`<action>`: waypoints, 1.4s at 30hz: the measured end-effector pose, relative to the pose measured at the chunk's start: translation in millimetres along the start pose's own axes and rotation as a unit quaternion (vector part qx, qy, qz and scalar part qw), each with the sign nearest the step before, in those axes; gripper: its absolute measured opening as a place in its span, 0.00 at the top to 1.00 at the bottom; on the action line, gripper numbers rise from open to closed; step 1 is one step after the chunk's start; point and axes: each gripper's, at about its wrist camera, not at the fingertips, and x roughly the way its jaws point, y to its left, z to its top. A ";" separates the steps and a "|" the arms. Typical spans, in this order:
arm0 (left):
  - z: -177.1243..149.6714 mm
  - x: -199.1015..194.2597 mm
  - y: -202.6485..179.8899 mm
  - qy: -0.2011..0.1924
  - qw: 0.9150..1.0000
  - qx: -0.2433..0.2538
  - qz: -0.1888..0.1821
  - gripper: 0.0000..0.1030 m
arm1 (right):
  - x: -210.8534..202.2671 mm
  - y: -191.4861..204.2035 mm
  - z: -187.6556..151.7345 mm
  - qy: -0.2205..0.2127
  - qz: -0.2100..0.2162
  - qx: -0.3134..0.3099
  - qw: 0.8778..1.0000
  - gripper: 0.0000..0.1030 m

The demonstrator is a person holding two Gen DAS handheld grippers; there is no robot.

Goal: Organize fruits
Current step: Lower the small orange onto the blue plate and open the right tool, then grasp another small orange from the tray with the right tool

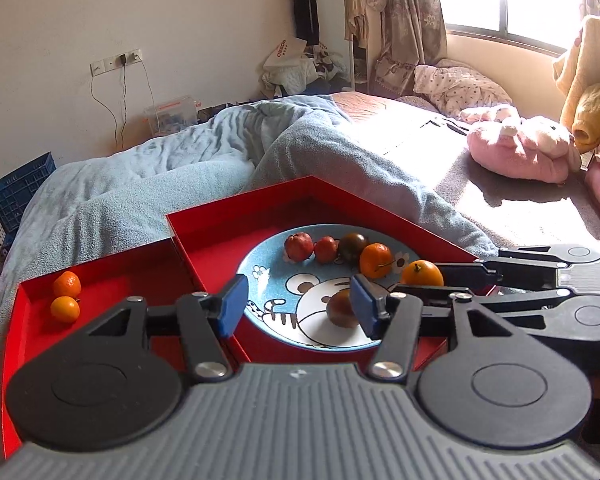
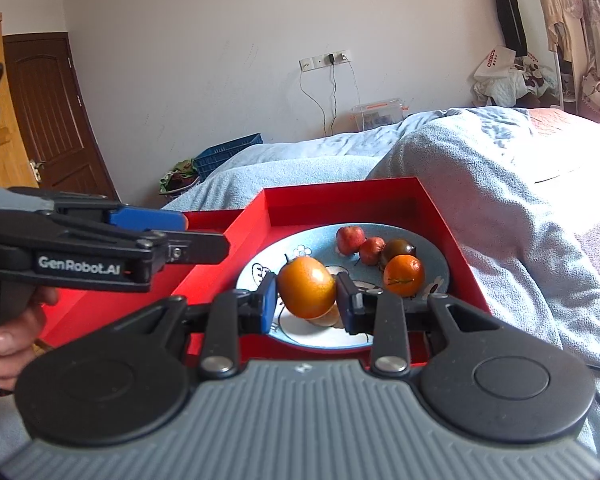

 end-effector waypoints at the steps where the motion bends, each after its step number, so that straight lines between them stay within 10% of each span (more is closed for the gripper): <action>1: -1.8 -4.2 3.0 -0.001 1.000 -0.004 0.001 0.40 | 3.7 -0.5 1.4 0.005 0.001 -0.001 1.000 0.66; 26: -54.6 3.3 93.2 0.058 0.986 -0.111 0.110 0.36 | 54.3 11.9 33.3 0.078 -0.040 -0.026 0.996 0.52; 42: -84.0 0.4 115.1 0.042 0.983 -0.126 0.129 0.32 | 133.6 168.7 77.1 0.137 0.125 -0.160 0.969 0.52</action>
